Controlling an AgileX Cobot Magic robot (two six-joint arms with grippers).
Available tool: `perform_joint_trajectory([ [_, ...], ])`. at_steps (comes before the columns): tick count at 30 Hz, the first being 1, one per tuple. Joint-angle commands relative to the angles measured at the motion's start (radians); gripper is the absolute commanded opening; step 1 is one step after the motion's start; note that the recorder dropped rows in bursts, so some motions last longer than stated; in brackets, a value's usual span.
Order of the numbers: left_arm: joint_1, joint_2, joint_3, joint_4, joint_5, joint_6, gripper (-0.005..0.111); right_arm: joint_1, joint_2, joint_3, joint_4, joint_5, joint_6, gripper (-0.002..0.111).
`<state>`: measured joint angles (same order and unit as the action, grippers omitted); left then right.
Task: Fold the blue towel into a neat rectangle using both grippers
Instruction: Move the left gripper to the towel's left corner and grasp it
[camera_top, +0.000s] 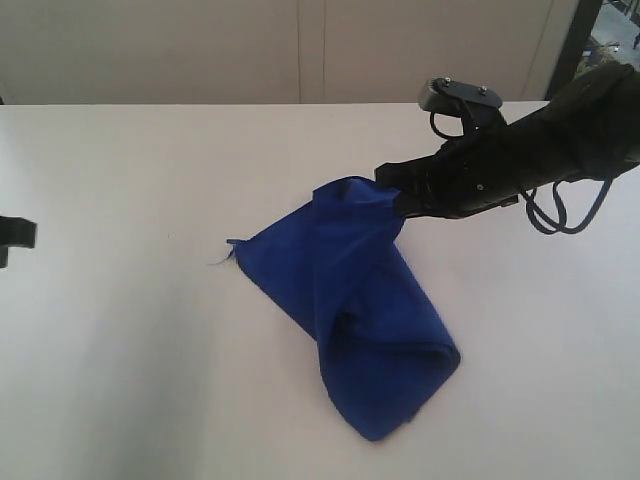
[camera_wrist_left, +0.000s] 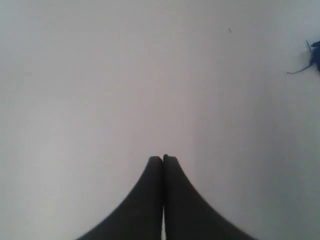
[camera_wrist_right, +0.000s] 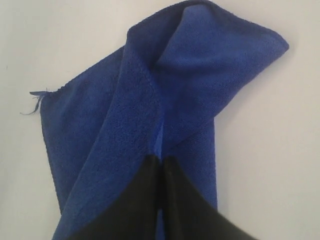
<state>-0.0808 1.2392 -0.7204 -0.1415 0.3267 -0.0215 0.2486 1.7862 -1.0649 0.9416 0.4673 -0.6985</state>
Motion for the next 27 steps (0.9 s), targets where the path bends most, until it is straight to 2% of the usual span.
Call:
perform_joint_trajectory([
  [1,-0.127,0.275,-0.172,-0.046,-0.044,0.021,0.0,-0.001,-0.009,-0.004,-0.001,-0.003,-0.002,0.0],
  [4,-0.212,0.485,-0.347,-0.102,-0.046,0.021,0.0,-0.001,-0.009,-0.004,-0.001,-0.003,-0.002,0.0],
  [7,-0.247,0.611,-0.451,-0.189,-0.018,0.021,0.0,-0.001,-0.009,-0.004,-0.001,-0.005,-0.002,0.0],
  [10,-0.278,0.689,-0.539,-0.258,0.01,0.021,0.015,-0.001,-0.009,-0.004,-0.001,-0.014,-0.002,0.0],
  [14,-0.294,0.744,-0.585,-0.323,0.014,0.021,0.043,-0.001,-0.009,-0.004,-0.001,-0.027,-0.002,0.0],
  [16,-0.294,0.762,-0.591,-0.375,0.018,0.021,0.051,-0.001,-0.009,-0.004,-0.001,-0.03,-0.002,0.0],
  [19,-0.309,0.766,-0.593,-0.395,0.01,0.076,0.051,-0.001,-0.009,-0.004,-0.001,-0.039,-0.002,0.0],
  [27,-0.336,0.828,-0.596,-0.421,-0.006,0.077,0.051,-0.001,-0.009,-0.004,-0.001,-0.049,-0.002,0.0],
])
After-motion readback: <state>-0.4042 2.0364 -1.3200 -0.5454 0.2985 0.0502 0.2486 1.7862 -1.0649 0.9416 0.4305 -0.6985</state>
